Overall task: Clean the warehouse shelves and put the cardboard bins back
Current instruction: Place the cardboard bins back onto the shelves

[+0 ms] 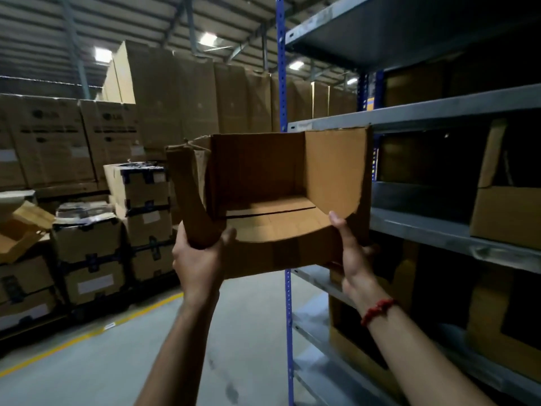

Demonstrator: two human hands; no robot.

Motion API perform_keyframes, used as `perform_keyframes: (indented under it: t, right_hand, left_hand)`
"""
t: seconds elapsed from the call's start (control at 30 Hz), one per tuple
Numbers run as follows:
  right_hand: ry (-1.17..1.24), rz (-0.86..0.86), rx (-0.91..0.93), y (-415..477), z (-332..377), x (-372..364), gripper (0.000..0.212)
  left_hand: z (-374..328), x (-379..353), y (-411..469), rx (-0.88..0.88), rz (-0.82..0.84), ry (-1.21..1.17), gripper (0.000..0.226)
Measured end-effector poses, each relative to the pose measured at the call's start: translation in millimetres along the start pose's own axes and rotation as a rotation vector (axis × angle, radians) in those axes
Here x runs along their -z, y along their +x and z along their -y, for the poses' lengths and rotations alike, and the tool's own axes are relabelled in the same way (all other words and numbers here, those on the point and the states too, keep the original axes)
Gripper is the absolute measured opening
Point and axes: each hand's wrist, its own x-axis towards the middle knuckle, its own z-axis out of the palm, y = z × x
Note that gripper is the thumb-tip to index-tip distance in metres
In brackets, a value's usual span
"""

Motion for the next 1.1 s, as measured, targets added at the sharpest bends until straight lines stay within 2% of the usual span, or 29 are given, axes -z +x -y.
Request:
perform_keyframes:
  t: [0.17, 0.33, 0.53, 0.77, 0.87, 0.97, 1.1]
  right_hand:
    - [0.016, -0.062, 0.006, -12, 24, 34, 0.155]
    - [0.076, -0.165, 0.034, -25, 39, 86, 0.148]
    - [0.011, -0.212, 0.027, -36, 66, 131, 0.162]
    - [-0.15, -0.246, 0.126, -39, 85, 165, 0.144]
    - [-0.335, -0.288, 0.289, -38, 86, 165, 0.136]
    - [-0.517, -0.306, 0.625, -32, 91, 160, 0.104]
    - [-0.635, -0.281, 0.865, -5, 88, 148, 0.082]
  left_hand:
    - [-12, -27, -17, 0.048, 0.074, -0.018, 0.065]
    - [-24, -62, -45, 0.045, 0.165, -0.033, 0.061]
    - [-33, -101, -59, 0.033, 0.308, -0.043, 0.081]
    - [-31, -136, -56, 0.086, 0.398, -0.012, 0.094]
    - [-24, -146, -43, 0.076, 0.419, 0.012, 0.084]
    - [-13, -157, -21, 0.086, 0.416, 0.016, 0.078]
    - [3, -184, 8, 0.085, 0.465, 0.05, 0.073]
